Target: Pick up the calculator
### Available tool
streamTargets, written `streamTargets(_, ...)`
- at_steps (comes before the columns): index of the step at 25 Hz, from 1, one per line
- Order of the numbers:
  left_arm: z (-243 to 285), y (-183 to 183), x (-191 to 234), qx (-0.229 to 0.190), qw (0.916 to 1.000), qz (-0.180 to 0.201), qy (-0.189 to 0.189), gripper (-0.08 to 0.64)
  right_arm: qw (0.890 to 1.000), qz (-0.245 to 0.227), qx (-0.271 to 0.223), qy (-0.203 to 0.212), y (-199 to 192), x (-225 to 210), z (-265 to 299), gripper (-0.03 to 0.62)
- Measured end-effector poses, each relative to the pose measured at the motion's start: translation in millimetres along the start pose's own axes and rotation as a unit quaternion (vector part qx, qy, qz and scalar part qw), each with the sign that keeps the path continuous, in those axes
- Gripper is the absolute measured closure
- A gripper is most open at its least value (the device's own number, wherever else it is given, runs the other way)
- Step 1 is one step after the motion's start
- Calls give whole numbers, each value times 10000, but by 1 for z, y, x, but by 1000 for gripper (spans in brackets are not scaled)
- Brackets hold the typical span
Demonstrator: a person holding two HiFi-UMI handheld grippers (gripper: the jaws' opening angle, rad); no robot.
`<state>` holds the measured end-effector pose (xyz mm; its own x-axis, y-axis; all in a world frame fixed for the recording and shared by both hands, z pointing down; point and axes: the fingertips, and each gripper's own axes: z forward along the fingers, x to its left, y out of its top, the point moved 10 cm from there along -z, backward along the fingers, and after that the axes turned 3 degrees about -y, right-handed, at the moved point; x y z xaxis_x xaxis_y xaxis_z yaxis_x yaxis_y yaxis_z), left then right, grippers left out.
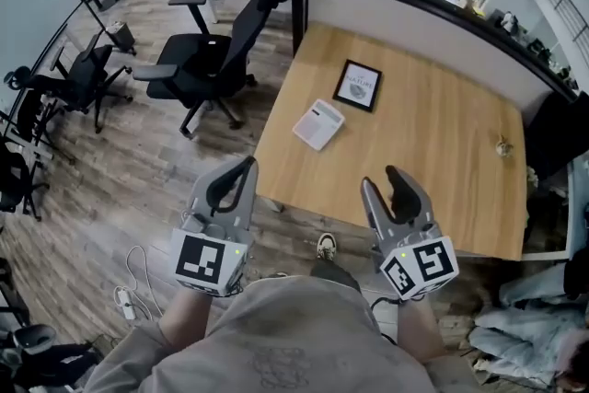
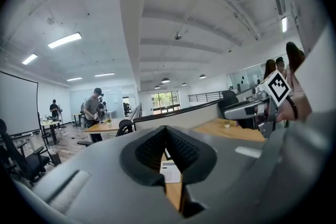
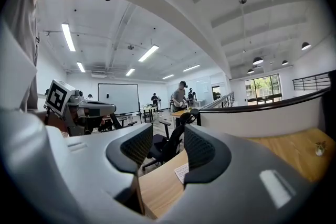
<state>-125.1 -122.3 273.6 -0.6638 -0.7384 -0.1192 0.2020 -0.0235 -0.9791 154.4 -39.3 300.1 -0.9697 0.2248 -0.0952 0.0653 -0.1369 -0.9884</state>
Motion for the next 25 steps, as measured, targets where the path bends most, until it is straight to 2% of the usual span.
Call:
streamTargets(3, 25, 2, -2, 14, 9997, 76, 215, 558, 9997, 14, 36, 230, 1, -29, 21, 423)
streamTargets(8, 63, 4, -8, 190, 9984, -3, 538, 558, 9983, 71, 62, 579, 0, -73, 49, 423)
streamTargets(15, 99, 6, -20, 227, 9958, 112, 877, 560, 9953, -208, 219, 920, 0, -112, 71, 423)
streamTargets(20, 110, 2, -24, 185, 9954, 141, 927, 559, 9941, -74, 291, 1043, -4, -126, 77, 423)
streamTargets(25, 118, 2, -14, 204, 9961, -25, 858, 560, 9926, -14, 458, 1124, -7, -133, 94, 423)
